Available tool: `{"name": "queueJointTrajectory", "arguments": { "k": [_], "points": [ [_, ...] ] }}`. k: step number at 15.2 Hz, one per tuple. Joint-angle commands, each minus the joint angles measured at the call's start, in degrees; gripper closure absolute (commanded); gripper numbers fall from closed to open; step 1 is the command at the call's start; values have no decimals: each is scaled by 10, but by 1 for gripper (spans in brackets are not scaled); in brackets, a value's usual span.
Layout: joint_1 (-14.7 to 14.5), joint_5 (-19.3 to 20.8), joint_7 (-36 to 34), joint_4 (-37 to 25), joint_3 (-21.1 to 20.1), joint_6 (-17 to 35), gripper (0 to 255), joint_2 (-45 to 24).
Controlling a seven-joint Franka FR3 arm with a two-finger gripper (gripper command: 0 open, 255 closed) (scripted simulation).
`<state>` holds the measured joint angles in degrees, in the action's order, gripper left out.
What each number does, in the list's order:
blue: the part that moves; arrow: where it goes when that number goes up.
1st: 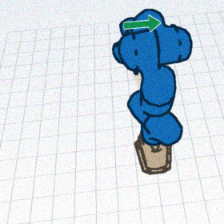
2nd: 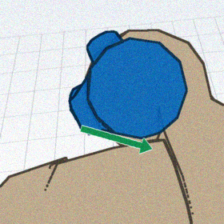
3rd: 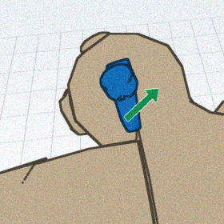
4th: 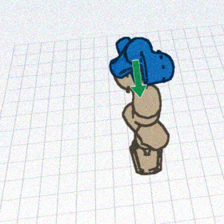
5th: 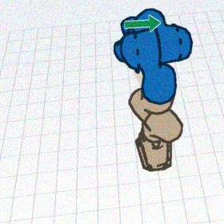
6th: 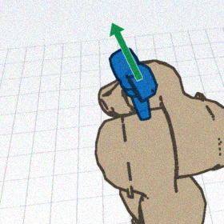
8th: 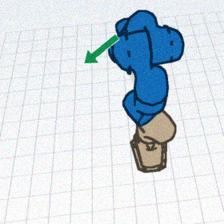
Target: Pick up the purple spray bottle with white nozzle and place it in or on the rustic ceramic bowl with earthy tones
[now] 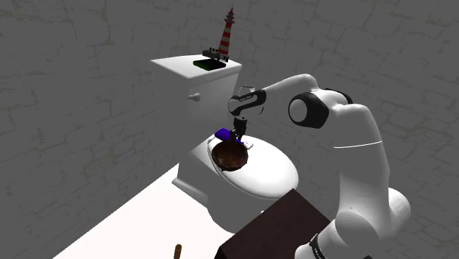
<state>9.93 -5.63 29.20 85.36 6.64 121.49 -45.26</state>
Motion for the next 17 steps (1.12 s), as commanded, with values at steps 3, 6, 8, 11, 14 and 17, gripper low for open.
{"name": "queueJointTrajectory", "arguments": {
  "k": [3,6,8,11,14,17],
  "points": [
    [-2,1,-1,7,0,-12,255,15],
    [-3,3,-1,7,2,-27,255,30],
    [-3,4,-2,6,2,-37,255,39],
    [-4,5,-3,4,3,-52,255,52],
    [-4,7,-4,1,4,-68,255,65],
    [-5,8,-4,-4,5,-84,255,77]
  ]
}}
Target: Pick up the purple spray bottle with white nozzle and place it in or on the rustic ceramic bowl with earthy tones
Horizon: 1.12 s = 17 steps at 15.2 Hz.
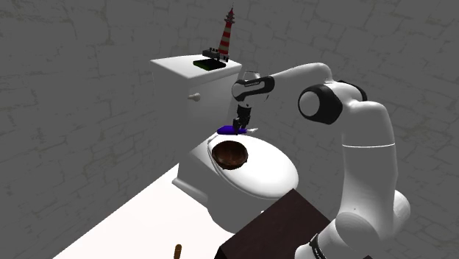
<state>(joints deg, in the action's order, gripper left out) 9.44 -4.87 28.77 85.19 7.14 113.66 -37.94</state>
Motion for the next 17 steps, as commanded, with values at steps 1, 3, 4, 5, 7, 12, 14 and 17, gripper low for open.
{"name": "queueJointTrajectory", "arguments": {
  "k": [1,3,4,5,7,12,14,17],
  "points": [
    [0,1,0,-4,1,-12,255,7],
    [0,2,-1,-9,1,-23,255,14],
    [0,2,-1,-11,2,-29,255,18],
    [0,3,-1,-13,2,-34,255,21],
    [-1,4,-2,-19,2,-46,255,27],
    [-1,6,-3,-35,4,-77,255,42],
    [-1,6,-4,-43,4,-90,255,47],
    [-1,7,-4,-56,4,-109,255,53]
  ]
}}
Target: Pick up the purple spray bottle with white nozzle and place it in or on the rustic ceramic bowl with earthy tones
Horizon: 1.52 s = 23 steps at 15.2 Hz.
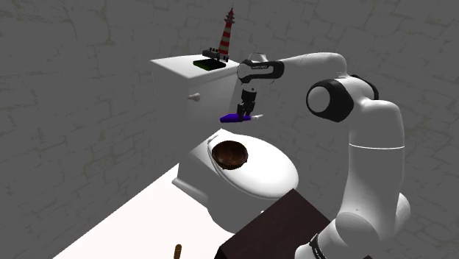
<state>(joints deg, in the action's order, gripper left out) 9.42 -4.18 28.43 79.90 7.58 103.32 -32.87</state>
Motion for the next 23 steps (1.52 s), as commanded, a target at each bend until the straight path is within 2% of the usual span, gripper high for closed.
{"name": "queueJointTrajectory", "arguments": {
  "k": [1,2,8,16,23],
  "points": [
    [0,1,-1,-7,0,-12,255,5],
    [0,1,-1,-12,0,-18,255,6],
    [-40,12,-41,189,-7,51,255,139],
    [-83,20,-108,386,-31,103,255,286],
    [-83,17,-105,411,-31,154,255,261]
  ]
}}
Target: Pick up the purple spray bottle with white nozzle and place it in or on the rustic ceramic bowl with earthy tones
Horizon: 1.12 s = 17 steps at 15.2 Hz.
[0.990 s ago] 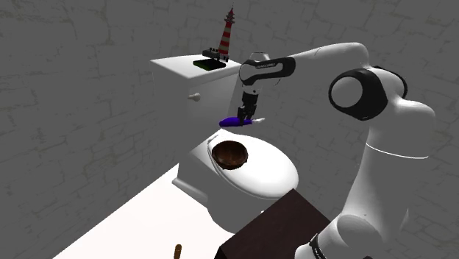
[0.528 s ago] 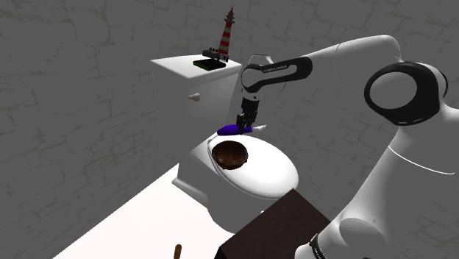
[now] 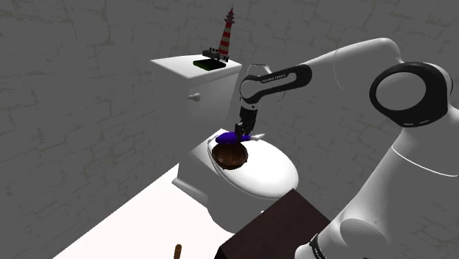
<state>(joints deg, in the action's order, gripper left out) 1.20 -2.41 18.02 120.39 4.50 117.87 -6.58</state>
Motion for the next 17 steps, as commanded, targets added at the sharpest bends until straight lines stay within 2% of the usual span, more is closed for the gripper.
{"name": "queueJointTrajectory", "arguments": {
  "k": [1,7,15,16,17],
  "points": [
    [-1,-1,0,9,-1,16,255,-6],
    [0,-5,3,25,-1,58,255,-33],
    [0,-5,3,26,-1,61,255,-35],
    [0,-5,3,26,-1,61,0,-35],
    [0,-5,3,26,-1,61,0,-35]
  ]
}}
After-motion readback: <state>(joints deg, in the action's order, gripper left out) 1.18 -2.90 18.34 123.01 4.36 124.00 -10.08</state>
